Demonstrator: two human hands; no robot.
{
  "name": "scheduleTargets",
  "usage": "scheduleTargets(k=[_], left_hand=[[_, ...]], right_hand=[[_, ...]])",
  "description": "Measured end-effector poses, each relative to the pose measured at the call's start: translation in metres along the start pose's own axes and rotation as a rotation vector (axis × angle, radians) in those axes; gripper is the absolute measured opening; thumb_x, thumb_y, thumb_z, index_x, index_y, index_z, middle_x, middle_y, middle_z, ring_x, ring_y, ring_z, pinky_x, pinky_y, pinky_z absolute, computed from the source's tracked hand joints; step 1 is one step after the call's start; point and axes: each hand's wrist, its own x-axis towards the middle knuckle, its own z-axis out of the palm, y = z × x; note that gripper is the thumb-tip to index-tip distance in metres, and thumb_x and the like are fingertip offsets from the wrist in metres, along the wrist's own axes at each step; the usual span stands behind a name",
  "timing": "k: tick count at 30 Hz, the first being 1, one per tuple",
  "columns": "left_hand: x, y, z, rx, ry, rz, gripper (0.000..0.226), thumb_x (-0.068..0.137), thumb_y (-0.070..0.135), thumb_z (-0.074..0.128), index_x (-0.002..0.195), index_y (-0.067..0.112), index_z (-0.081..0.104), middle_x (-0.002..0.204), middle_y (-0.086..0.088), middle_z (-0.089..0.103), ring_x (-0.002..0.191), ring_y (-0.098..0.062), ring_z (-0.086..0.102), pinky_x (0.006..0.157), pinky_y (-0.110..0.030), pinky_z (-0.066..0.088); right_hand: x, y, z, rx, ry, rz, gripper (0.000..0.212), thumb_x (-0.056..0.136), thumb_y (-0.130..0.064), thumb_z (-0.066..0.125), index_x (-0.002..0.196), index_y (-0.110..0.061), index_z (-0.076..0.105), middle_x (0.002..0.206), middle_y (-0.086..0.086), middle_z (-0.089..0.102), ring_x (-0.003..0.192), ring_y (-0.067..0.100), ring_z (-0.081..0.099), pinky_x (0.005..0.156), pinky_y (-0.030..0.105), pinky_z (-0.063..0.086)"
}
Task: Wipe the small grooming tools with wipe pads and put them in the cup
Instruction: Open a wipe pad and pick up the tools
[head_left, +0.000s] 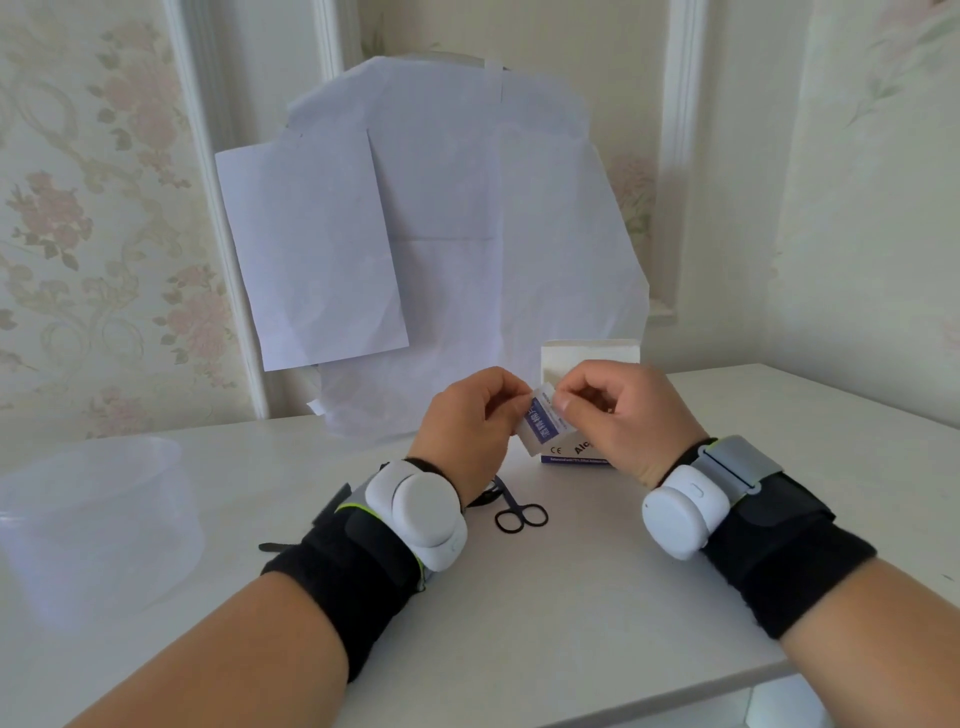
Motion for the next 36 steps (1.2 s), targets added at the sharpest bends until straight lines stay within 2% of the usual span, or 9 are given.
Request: scheduleTargets(k=[2,4,6,10,14,20,30,33,36], left_hand=[[0.0,0.0,0.0,0.053,0.013,0.014,0.011,0.095,0.02,0.057,0.089,0.022,0.066,0.081,0.007,0.069,0.076,-0.01,0.061,0.067,-0.008,0.042],[0.0,0.0,0.0,0.081,0.002,0.02,0.009,0.094,0.022,0.058,0.09,0.023,0.066,0.082,0.008,0.069,0.078,-0.008,0.06,0.065,-0.005,0.04],[0.0,0.0,0.0,0.112,-0.021,0.022,0.007,0.093,0.023,0.059,0.09,0.024,0.066,0.084,0.008,0.069,0.079,-0.008,0.059,0.067,-0.008,0.043],[-0.001,0.001,-0.001,0.208,-0.06,0.051,0.01,0.093,0.023,0.058,0.089,0.023,0.067,0.087,0.003,0.068,0.083,-0.012,0.06,0.074,-0.021,0.047],[-0.001,0.0,-0.001,0.275,-0.079,0.071,0.01,0.093,0.026,0.058,0.087,0.023,0.066,0.086,0.006,0.065,0.08,-0.009,0.056,0.069,-0.016,0.043],[0.0,-0.004,-0.003,0.41,-0.146,0.088,0.014,0.095,0.031,0.054,0.084,0.029,0.063,0.085,0.008,0.056,0.082,-0.011,0.054,0.075,-0.024,0.043],[0.0,-0.007,-0.014,0.353,0.011,0.128,0.015,0.091,0.022,0.059,0.081,0.024,0.069,0.08,0.007,0.058,0.078,-0.01,0.054,0.072,-0.023,0.042],[0.0,-0.008,-0.017,0.317,0.064,0.134,0.015,0.088,0.015,0.06,0.08,0.022,0.07,0.08,0.003,0.061,0.077,-0.012,0.055,0.071,-0.024,0.044],[-0.001,-0.009,-0.019,0.293,0.084,0.14,0.018,0.086,0.01,0.059,0.078,0.022,0.071,0.078,0.004,0.061,0.075,-0.011,0.056,0.069,-0.025,0.045]], right_hand=[[0.001,0.002,0.002,-0.024,-0.012,0.01,0.021,0.088,-0.014,0.067,0.071,-0.026,0.065,0.061,-0.015,0.062,0.056,0.001,0.054,0.059,0.012,0.041],[0.002,0.003,0.003,-0.013,-0.024,0.038,0.015,0.088,-0.014,0.067,0.075,-0.022,0.065,0.065,-0.006,0.065,0.057,0.005,0.057,0.061,0.02,0.048],[0.002,0.003,0.004,-0.018,-0.061,0.056,0.01,0.089,-0.014,0.065,0.081,-0.019,0.066,0.066,-0.001,0.068,0.059,0.01,0.061,0.062,0.026,0.054],[0.0,0.002,0.006,-0.061,-0.106,0.058,0.011,0.092,-0.02,0.062,0.082,-0.021,0.067,0.068,-0.002,0.069,0.055,0.004,0.06,0.063,0.03,0.056],[-0.001,0.002,0.009,-0.09,-0.147,0.065,0.014,0.094,-0.02,0.059,0.084,-0.02,0.068,0.066,-0.004,0.068,0.055,0.005,0.062,0.063,0.034,0.058],[-0.001,0.001,0.013,-0.228,-0.188,0.015,0.012,0.092,-0.023,0.056,0.086,-0.021,0.066,0.068,-0.003,0.066,0.065,0.018,0.063,0.067,0.039,0.055],[0.002,-0.021,0.027,-0.301,-0.154,0.039,0.02,0.094,-0.027,0.048,0.086,-0.02,0.065,0.071,0.001,0.066,0.066,0.022,0.062,0.061,0.035,0.051],[0.01,-0.027,0.032,-0.221,-0.128,0.064,0.018,0.09,-0.022,0.052,0.08,-0.013,0.065,0.067,0.004,0.064,0.067,0.026,0.062,0.062,0.038,0.052],[0.012,-0.03,0.038,-0.221,-0.101,0.083,0.017,0.086,-0.021,0.055,0.075,-0.012,0.064,0.061,0.0,0.057,0.062,0.022,0.056,0.06,0.036,0.049]])
